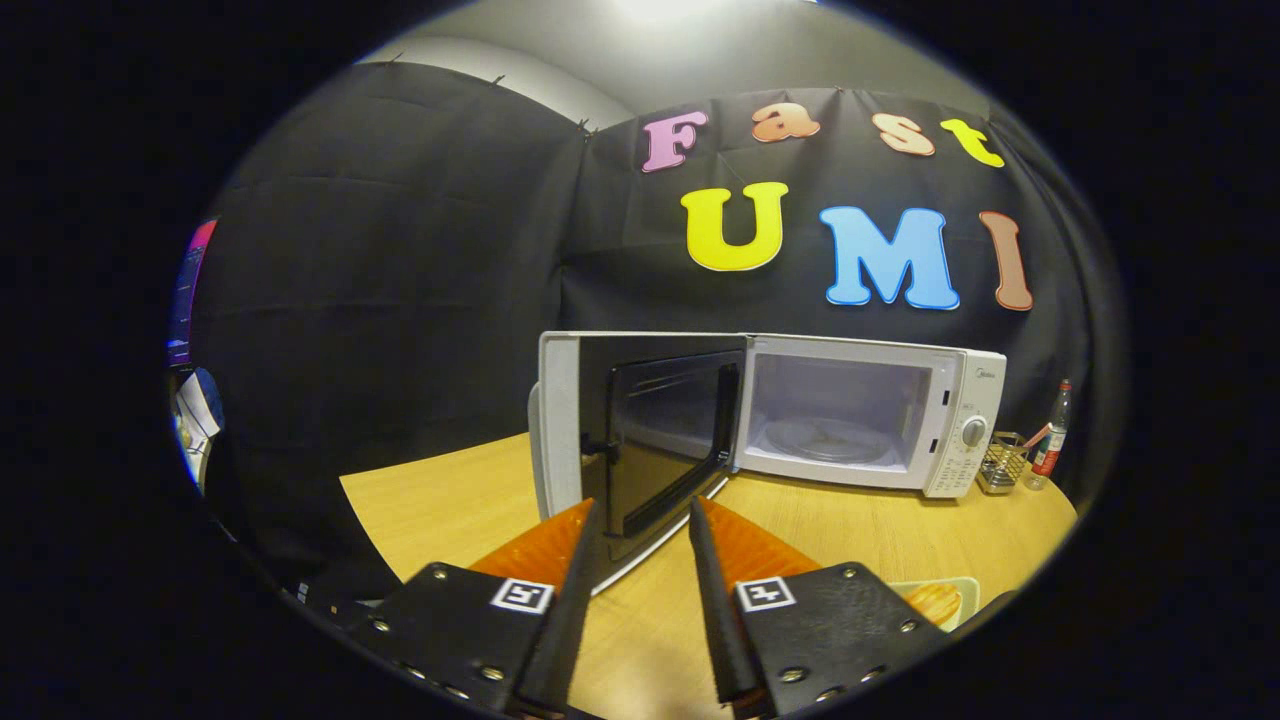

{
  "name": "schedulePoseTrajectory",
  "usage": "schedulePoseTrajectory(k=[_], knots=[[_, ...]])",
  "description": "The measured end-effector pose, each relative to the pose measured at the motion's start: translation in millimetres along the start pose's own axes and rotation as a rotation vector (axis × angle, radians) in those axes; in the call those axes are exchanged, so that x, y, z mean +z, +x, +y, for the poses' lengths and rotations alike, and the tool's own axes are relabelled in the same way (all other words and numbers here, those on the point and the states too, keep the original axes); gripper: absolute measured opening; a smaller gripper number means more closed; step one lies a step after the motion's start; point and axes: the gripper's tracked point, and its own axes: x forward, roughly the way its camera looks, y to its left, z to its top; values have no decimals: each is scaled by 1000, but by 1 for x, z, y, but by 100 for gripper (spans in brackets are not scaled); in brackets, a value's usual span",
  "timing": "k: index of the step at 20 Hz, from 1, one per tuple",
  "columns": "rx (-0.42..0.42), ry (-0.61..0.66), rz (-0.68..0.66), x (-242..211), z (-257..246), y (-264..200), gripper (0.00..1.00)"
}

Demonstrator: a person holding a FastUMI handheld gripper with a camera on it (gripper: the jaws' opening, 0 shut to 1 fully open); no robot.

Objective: Open the microwave, put the food inside, and close the microwave door.

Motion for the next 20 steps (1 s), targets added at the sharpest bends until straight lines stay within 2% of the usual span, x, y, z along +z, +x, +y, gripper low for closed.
schedulePoseTrajectory(k=[1,4,9,13,16,19,20], knots=[[12,4,9,-3,-9,-7,76],[16,-17,21,-16,-50,-35,98],[-115,32,1,-40,-138,-73,99],[-166,-6,59,-70,-175,-86,99],[-124,15,141,-100,-186,-85,100],[-124,47,185,-109,-200,-82,100],[-99,74,205,-111,-198,-82,100]])
